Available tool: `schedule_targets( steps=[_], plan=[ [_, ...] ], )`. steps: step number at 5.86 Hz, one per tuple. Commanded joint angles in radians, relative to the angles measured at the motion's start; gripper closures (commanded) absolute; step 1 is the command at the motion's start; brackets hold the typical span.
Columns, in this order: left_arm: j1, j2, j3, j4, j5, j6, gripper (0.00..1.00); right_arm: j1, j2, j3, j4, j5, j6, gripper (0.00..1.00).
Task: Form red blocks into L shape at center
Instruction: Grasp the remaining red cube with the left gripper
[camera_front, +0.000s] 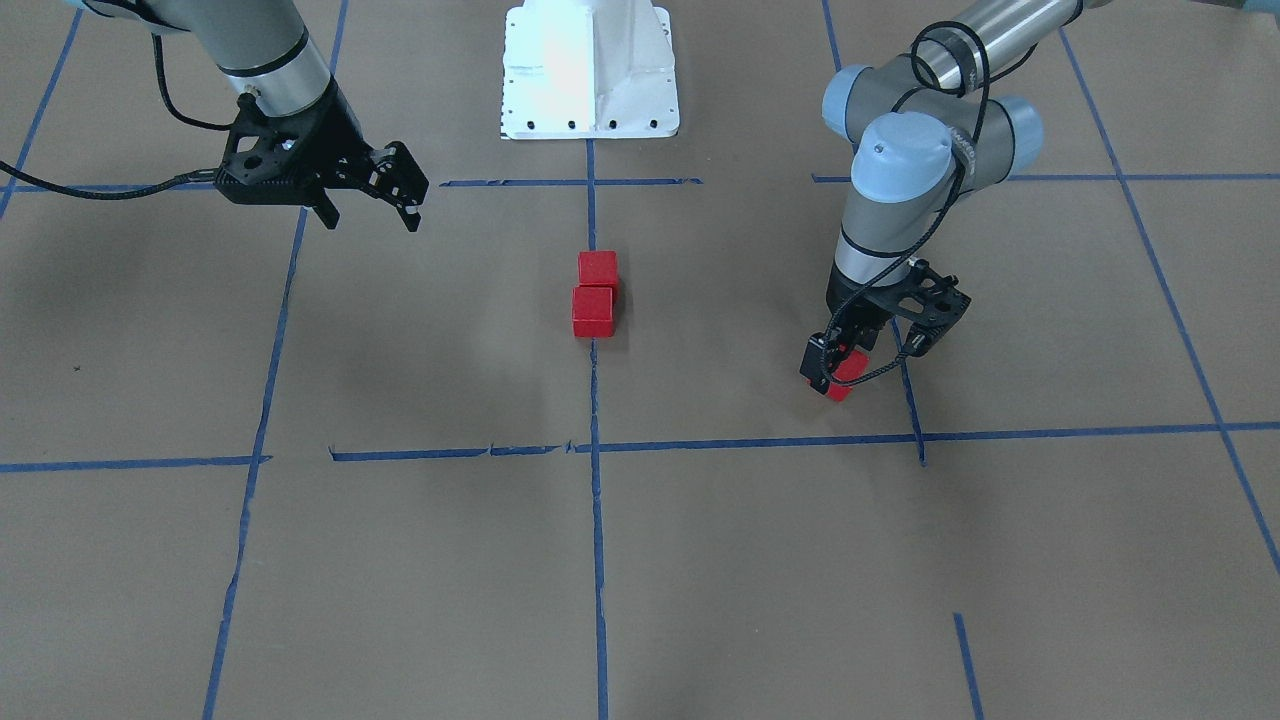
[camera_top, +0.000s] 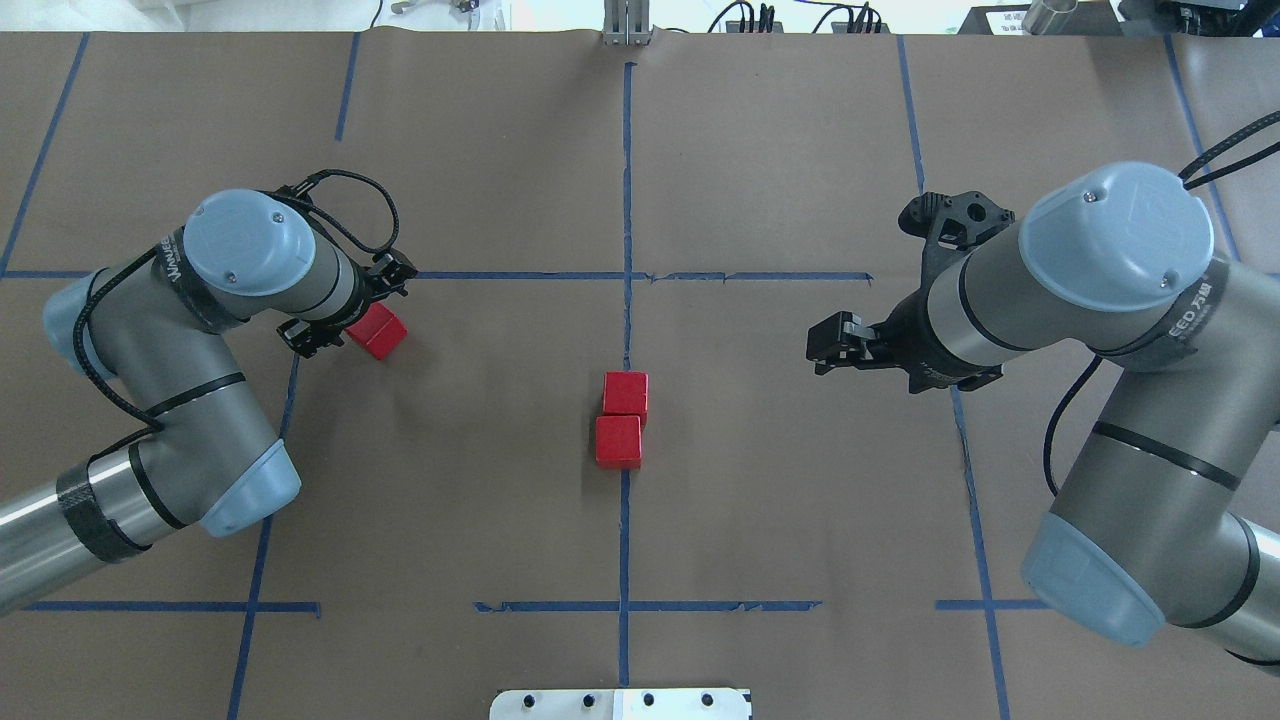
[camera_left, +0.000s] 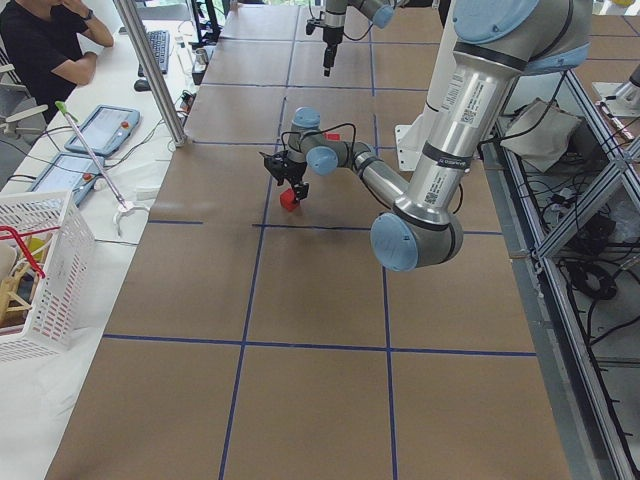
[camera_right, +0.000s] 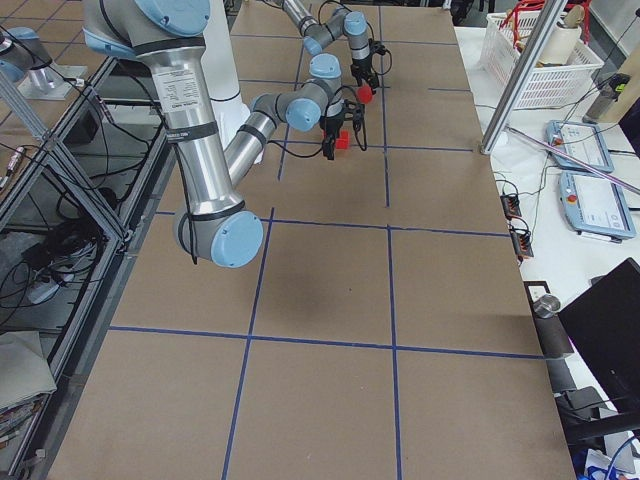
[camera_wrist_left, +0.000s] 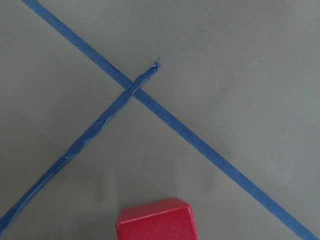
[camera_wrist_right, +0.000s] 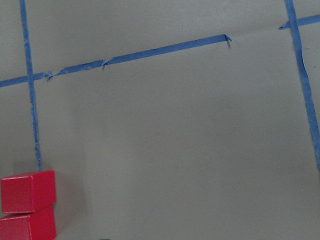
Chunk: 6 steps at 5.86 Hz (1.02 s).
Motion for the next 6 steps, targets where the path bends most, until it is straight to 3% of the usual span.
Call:
schedule_targets(
  steps=[1,2,3,5,6],
  plan=[
    [0.007,0.0,0.02,-0.003,0.001,0.001,0.09,-0.002,0.001,-0.002,0.0,-0.003,0.0,0.0],
    [0.007,-0.006,0.025,-0.001,0.0,0.004,0.85,-0.001,-0.001,-0.002,0.0,-0.003,0.0,0.0],
    [0.004,-0.008,0.013,-0.009,-0.002,0.005,0.99,-0.001,-0.002,-0.005,0.0,-0.003,-0.001,0.0],
    [0.009,-0.067,0.006,-0.004,0.001,-0.051,1.0,0.013,-0.051,-0.003,0.0,0.0,-0.014,0.0],
    [0.029,-0.109,0.006,0.007,0.001,-0.272,1.0,0.034,-0.067,-0.006,0.0,-0.003,-0.018,0.0]
  ],
)
